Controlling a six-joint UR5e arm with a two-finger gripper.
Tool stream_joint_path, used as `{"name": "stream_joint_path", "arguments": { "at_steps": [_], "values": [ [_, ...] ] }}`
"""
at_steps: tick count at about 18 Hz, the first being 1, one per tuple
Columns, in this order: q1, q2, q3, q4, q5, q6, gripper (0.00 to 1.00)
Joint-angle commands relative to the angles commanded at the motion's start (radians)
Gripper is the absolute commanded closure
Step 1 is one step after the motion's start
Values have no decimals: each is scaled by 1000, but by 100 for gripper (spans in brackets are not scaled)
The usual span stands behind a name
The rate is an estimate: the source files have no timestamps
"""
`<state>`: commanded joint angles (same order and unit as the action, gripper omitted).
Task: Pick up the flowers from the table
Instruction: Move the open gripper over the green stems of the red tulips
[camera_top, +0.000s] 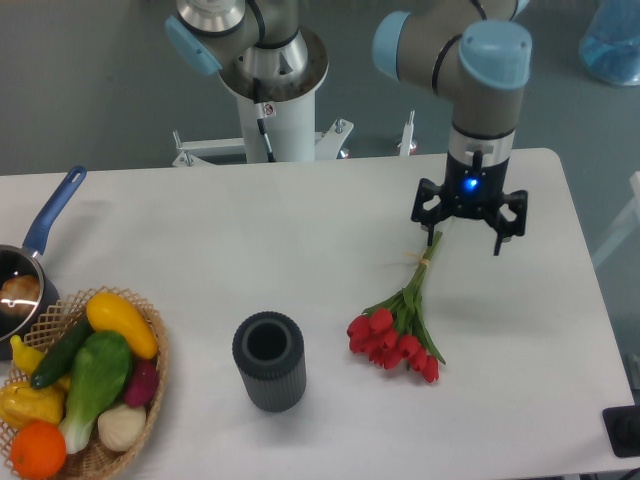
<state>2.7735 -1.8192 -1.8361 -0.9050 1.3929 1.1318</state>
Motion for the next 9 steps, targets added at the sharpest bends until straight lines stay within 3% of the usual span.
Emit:
{"name": "stream_joint_path", "arguments": {
  "at_steps": [9],
  "values": [
    [11,-68,-29,-11,0,200,0]
  ]
}}
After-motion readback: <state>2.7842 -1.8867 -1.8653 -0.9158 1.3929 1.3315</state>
